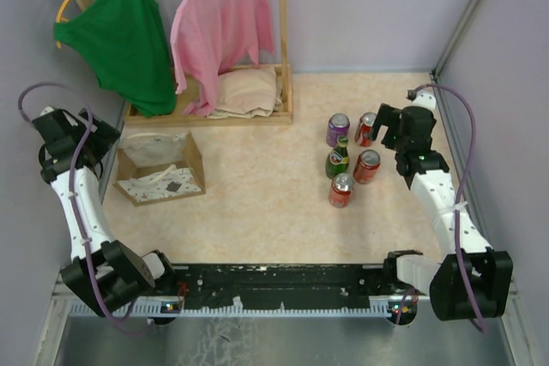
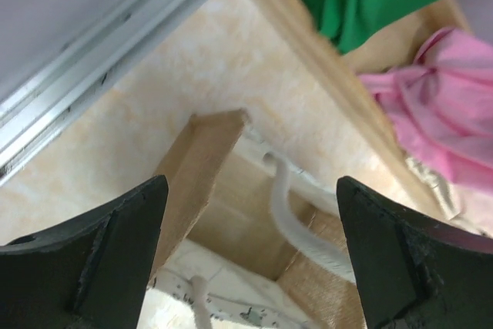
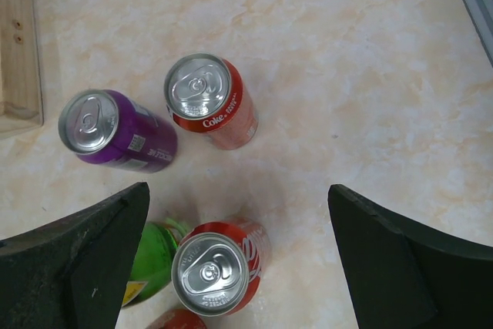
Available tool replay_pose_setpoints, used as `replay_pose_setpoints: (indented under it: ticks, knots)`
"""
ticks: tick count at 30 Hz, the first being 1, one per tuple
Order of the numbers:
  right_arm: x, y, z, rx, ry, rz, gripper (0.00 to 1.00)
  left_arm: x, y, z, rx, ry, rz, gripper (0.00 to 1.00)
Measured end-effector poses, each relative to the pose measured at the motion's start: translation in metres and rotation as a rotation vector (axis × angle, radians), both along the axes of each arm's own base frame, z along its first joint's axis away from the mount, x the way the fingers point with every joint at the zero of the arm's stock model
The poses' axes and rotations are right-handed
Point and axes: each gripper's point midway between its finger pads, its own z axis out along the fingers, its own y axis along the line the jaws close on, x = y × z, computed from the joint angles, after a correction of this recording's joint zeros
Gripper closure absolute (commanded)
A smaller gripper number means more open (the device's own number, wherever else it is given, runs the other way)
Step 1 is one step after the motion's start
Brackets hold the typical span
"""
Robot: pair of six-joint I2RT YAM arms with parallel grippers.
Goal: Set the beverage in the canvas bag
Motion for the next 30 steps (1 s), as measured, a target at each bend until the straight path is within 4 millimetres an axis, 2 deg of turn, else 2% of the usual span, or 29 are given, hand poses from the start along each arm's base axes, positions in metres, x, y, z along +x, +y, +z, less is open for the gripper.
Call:
replay_pose_setpoints:
  ticks: [4,8,12,17,22,28,29,30]
  knots:
    - [-0.002,0.004,-0.002,0.001,0.014,0.025,0.01,-0.012,-0.004,-0.036,-0.020,0.085,-0.007,0.05]
    - [-0.005,0.006,-0.004,0.002,0.033,0.045,0.01,-0.022,-0.004,-0.047,0.037,0.114,-0.039,0.07]
    - [0.000,0.010,0.008,0.009,0.022,0.066,0.01,-0.031,-0.005,-0.061,0.102,0.129,-0.072,0.09]
    - [0.011,0.015,0.026,0.020,-0.002,0.088,0.01,-0.037,-0.004,-0.094,0.141,0.177,-0.110,0.19]
    - [0.016,0.018,0.035,0.027,-0.004,0.101,0.01,-0.028,0.000,-0.112,0.158,0.181,-0.141,0.40]
    - [0.018,0.019,0.043,0.030,-0.013,0.107,0.01,-0.010,0.001,-0.121,0.161,0.160,-0.202,0.92]
    - [0.018,0.019,0.044,0.030,-0.014,0.108,0.01,-0.007,0.000,-0.121,0.159,0.157,-0.216,0.99]
    - [0.017,0.019,0.045,0.030,-0.012,0.108,0.01,-0.003,-0.001,-0.120,0.156,0.150,-0.233,1.00]
